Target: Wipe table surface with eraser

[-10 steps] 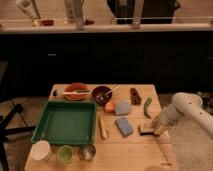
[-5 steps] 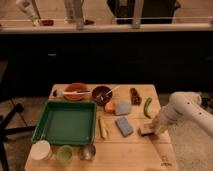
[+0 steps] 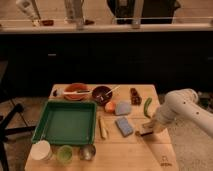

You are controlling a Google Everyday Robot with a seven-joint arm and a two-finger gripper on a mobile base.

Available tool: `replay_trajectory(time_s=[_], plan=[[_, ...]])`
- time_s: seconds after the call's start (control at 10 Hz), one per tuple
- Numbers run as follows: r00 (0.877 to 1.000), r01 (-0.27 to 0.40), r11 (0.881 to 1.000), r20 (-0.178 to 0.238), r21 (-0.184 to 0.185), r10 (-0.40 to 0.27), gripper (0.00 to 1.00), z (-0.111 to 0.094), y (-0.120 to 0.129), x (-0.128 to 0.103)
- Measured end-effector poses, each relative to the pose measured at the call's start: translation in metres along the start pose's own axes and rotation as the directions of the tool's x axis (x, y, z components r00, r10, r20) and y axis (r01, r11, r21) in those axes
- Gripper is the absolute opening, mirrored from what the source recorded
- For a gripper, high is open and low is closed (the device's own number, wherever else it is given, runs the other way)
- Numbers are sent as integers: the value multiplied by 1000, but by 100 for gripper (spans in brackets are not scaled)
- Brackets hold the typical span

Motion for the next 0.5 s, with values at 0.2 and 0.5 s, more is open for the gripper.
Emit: replay_trajectory(time_s=[0.2,0.5], plan=[[1000,22,1000,-17,2,-22,0,-5,4,-9],[998,49,999,-37,-25,-50,0,-2,18,-28]])
